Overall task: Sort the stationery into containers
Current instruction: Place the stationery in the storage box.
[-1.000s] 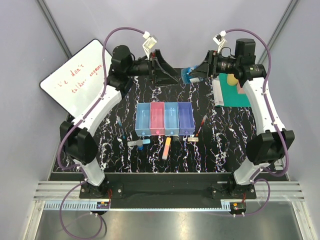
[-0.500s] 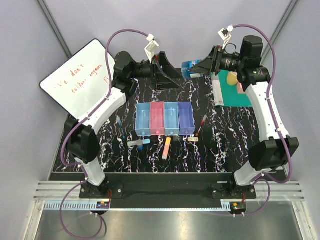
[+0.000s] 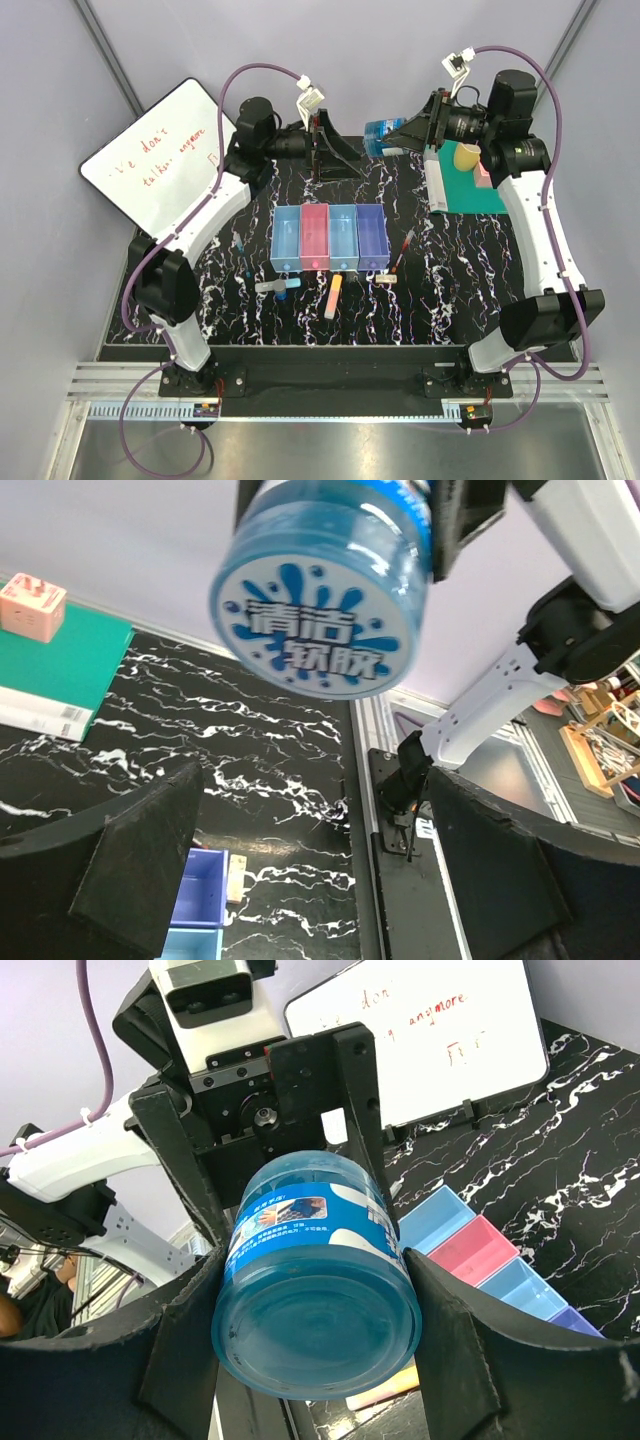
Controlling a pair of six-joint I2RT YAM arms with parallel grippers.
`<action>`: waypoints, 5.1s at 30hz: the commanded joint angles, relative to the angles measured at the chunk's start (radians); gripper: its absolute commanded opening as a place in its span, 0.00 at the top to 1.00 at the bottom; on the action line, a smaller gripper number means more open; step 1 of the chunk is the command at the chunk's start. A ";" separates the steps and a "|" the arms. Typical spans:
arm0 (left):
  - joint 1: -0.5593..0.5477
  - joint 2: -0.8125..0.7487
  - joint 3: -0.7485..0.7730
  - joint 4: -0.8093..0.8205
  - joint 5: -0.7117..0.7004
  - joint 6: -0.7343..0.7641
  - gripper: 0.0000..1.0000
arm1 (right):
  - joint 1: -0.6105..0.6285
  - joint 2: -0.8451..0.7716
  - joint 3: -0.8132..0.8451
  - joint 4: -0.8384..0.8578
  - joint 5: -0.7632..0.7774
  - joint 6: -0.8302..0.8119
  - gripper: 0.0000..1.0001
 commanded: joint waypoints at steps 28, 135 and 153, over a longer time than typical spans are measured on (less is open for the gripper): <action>-0.011 0.006 0.046 0.242 0.034 -0.123 0.01 | 0.010 -0.029 -0.091 0.328 -0.139 0.313 1.00; -0.032 0.095 0.184 0.371 -0.058 -0.218 0.26 | 0.002 -0.047 -0.279 0.684 -0.055 0.565 1.00; -0.034 0.100 0.191 0.370 -0.053 -0.220 1.00 | 0.003 -0.046 -0.279 0.672 -0.053 0.549 0.54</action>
